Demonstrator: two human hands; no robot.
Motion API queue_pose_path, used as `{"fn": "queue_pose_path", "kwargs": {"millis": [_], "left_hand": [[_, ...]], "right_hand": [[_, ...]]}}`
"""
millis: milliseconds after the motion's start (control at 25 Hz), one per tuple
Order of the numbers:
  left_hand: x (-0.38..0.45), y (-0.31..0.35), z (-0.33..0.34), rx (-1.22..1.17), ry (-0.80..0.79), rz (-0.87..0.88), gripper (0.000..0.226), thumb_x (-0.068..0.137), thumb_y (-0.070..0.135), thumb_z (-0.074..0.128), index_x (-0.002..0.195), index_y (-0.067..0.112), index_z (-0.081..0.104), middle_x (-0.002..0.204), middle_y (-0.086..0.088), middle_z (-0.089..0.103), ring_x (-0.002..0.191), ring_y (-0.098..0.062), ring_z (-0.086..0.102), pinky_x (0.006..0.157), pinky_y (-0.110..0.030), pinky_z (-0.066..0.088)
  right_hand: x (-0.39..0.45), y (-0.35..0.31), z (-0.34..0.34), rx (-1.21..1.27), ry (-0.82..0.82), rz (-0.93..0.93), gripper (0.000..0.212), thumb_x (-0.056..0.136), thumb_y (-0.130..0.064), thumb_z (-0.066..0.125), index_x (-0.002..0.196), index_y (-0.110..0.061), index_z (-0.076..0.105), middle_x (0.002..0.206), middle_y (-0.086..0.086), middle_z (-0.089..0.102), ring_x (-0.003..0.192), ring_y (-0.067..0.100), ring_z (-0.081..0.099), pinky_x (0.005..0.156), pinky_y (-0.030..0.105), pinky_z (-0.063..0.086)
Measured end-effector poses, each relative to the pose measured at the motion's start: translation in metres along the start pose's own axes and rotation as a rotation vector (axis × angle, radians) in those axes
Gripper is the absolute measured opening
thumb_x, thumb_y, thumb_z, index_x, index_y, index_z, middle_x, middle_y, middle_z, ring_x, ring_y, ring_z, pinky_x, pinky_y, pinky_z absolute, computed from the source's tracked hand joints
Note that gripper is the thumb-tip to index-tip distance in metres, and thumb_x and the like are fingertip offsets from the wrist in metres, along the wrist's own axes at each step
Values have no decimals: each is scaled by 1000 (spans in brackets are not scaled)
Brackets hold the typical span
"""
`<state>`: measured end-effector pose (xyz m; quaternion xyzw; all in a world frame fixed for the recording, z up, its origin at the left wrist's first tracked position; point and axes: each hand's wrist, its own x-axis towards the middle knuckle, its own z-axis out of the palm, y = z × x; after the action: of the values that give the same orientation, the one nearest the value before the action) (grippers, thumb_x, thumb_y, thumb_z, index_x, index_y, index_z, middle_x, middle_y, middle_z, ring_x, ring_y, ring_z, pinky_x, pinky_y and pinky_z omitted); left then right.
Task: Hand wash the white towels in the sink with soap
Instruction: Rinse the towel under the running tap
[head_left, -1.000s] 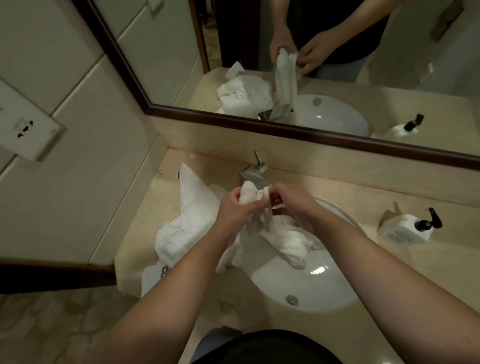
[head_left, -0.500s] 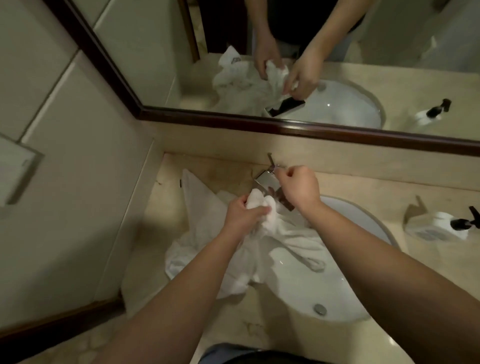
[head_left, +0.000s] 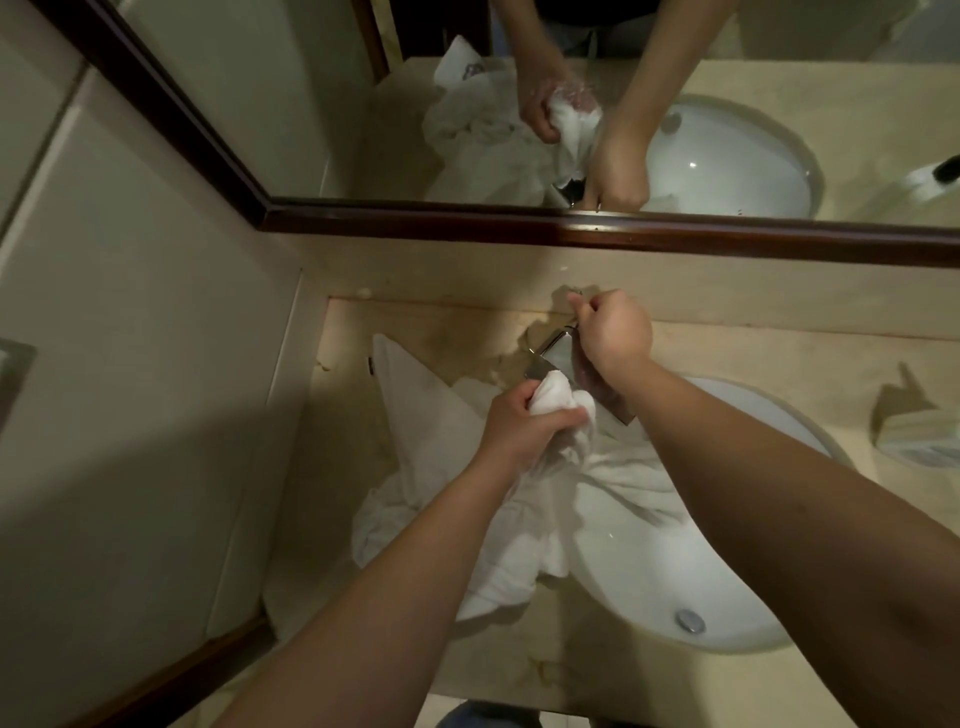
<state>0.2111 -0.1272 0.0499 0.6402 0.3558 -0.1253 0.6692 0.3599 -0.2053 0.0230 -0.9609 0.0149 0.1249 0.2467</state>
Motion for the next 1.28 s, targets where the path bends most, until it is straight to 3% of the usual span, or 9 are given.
{"fn": "queue_pose_path", "kwargs": {"millis": [160, 280, 440, 600, 720, 880, 1080, 1160, 1280], "left_hand": [[1, -2, -2, -11, -24, 3, 27, 73, 12, 85, 94, 7, 70, 81, 1, 66, 73, -13, 62, 70, -31, 53], [1, -4, -2, -20, -42, 9, 26, 70, 14, 86, 90, 10, 69, 80, 2, 66, 73, -14, 61, 70, -33, 53], [-4, -4, 1, -38, -81, 21, 26, 69, 12, 86, 86, 19, 68, 80, 3, 63, 73, -14, 58, 69, -30, 50], [-14, -1, 4, -45, -178, 18, 31, 54, 22, 80, 83, 28, 70, 80, 6, 64, 75, -15, 60, 66, -32, 51], [-21, 11, 10, 13, -291, 52, 39, 58, 16, 74, 96, 21, 70, 84, 3, 66, 79, -16, 62, 67, -31, 50], [-38, 35, 26, -60, -399, 71, 45, 50, 10, 69, 93, 24, 71, 89, -4, 68, 82, -23, 63, 70, -36, 50], [-65, 50, 42, 10, -469, 137, 38, 58, 5, 57, 89, 23, 70, 82, -3, 63, 74, -20, 55, 61, -27, 44], [-68, 50, 46, 113, -449, 166, 37, 59, 6, 57, 93, 15, 67, 81, -5, 60, 70, -17, 53, 59, -24, 42], [-64, 45, 49, 310, -408, 139, 34, 63, 20, 67, 96, 12, 68, 79, -2, 63, 65, -14, 57, 60, -24, 45]], "right_hand": [[7, 4, 3, 14, 6, 32, 43, 100, -41, 49, 87, -5, 69, 90, 21, 69, 88, 38, 65, 65, 31, 36], [10, 6, 2, 31, -12, 48, 43, 98, -45, 52, 77, -10, 66, 86, 20, 69, 86, 38, 65, 64, 32, 36], [-1, 4, -13, 142, -55, 82, 52, 93, -53, 57, 59, -13, 52, 60, 6, 57, 63, 28, 55, 61, 30, 32], [-42, 16, -29, 552, -73, 33, 48, 96, -41, 58, 62, -8, 55, 54, 4, 54, 55, 23, 54, 57, 32, 39], [-76, 31, -51, 816, -289, 32, 52, 103, -35, 48, 72, 5, 62, 66, 15, 59, 60, 23, 54, 57, 27, 43], [-97, 66, -74, 677, -463, 110, 59, 102, -49, 38, 83, 0, 65, 71, 10, 56, 64, 19, 53, 65, 32, 41], [-105, 107, -107, 567, -385, 148, 48, 104, -44, 34, 76, -10, 55, 68, 9, 49, 64, 20, 47, 70, 34, 37], [-111, 114, -129, 607, -318, 187, 46, 104, -38, 36, 73, -10, 54, 65, 9, 50, 61, 20, 47, 65, 33, 37], [-116, 113, -156, 660, -299, 177, 39, 103, -34, 37, 86, -8, 61, 71, 10, 51, 66, 21, 47, 55, 29, 37]]}}
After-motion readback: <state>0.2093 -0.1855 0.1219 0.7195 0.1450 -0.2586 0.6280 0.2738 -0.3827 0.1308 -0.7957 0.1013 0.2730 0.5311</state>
